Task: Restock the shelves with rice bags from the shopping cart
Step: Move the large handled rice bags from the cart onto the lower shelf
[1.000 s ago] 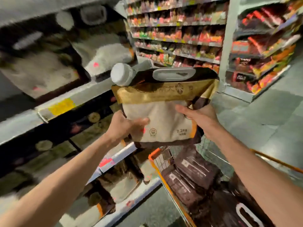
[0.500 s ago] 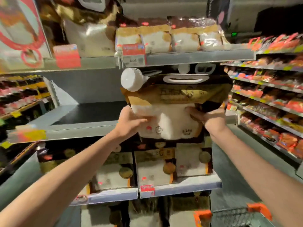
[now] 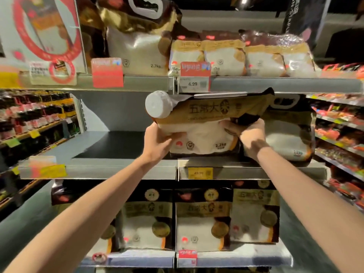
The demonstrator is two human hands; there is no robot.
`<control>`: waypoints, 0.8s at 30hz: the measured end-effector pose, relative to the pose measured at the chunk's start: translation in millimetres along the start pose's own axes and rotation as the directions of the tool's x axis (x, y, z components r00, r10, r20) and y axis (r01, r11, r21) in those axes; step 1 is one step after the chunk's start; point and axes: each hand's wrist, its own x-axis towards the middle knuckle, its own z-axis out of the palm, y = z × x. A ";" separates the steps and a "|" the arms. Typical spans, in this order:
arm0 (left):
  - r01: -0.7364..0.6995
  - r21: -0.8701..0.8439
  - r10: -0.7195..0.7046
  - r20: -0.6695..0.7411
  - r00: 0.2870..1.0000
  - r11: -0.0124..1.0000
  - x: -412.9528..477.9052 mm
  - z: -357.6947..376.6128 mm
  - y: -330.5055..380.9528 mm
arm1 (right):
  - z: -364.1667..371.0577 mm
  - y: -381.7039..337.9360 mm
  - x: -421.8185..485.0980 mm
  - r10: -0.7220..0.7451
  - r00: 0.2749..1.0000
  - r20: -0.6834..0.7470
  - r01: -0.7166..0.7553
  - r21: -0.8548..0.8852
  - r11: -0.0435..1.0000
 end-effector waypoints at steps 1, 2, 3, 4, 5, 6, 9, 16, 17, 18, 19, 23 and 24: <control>0.009 0.007 -0.009 -0.007 1.000 1.000 1.5 1.8 -6.7 | 2.4 3.9 5.0 0.032 0.999 -0.013 -0.032 -0.018 0.999; 0.024 0.021 -0.024 -0.009 1.000 0.999 2.2 3.6 -14.3 | 3.8 14.1 12.8 0.075 0.997 -0.032 -0.076 -0.012 0.997; 0.043 0.034 -0.042 -0.012 0.999 0.999 4.3 5.0 -22.2 | 5.6 19.3 19.5 0.132 0.989 -0.072 -0.133 -0.019 0.991; 0.063 0.044 -0.062 -0.012 0.998 0.997 4.2 6.4 -29.8 | 4.8 27.0 25.9 0.215 0.968 -0.126 -0.216 0.007 0.976; 0.082 0.054 -0.082 -0.010 0.997 0.995 5.4 7.9 -37.8 | 5.1 31.5 29.4 0.268 0.956 -0.117 -0.264 0.050 0.963; 0.091 0.066 -0.091 -0.003 0.996 0.994 6.5 10.1 -44.4 | 5.0 39.6 33.3 0.291 0.951 -0.103 -0.286 0.054 0.957; 0.057 0.091 -0.060 0.029 0.998 0.994 11.8 17.5 -60.0 | 7.1 65.5 36.6 0.326 0.927 -0.184 -0.329 0.012 0.944; 0.142 0.091 -0.145 0.027 0.989 0.986 22.1 29.7 -86.3 | -0.5 91.2 49.4 0.308 0.916 -0.259 -0.310 0.035 0.950; 0.159 0.093 -0.161 0.020 0.987 0.983 21.7 31.2 -86.4 | 0.7 87.3 47.1 0.280 0.922 -0.266 -0.289 0.005 0.957; 0.189 0.097 -0.190 0.007 0.982 0.977 21.3 33.5 -85.7 | 0.5 90.2 48.4 0.251 0.931 -0.266 -0.277 -0.065 0.959; 0.218 0.095 -0.219 -0.004 0.976 0.971 20.1 36.2 -84.7 | 3.4 86.8 46.4 0.248 0.931 -0.268 -0.293 -0.140 0.946; 0.271 0.183 -0.282 0.037 0.959 0.945 18.6 38.4 -81.0 | 8.6 79.4 41.8 0.235 0.928 -0.289 -0.333 -0.360 0.871; 0.296 0.171 -0.311 0.068 0.948 0.940 20.3 36.4 -79.0 | 10.2 75.1 38.5 0.213 0.933 -0.290 -0.316 -0.377 0.871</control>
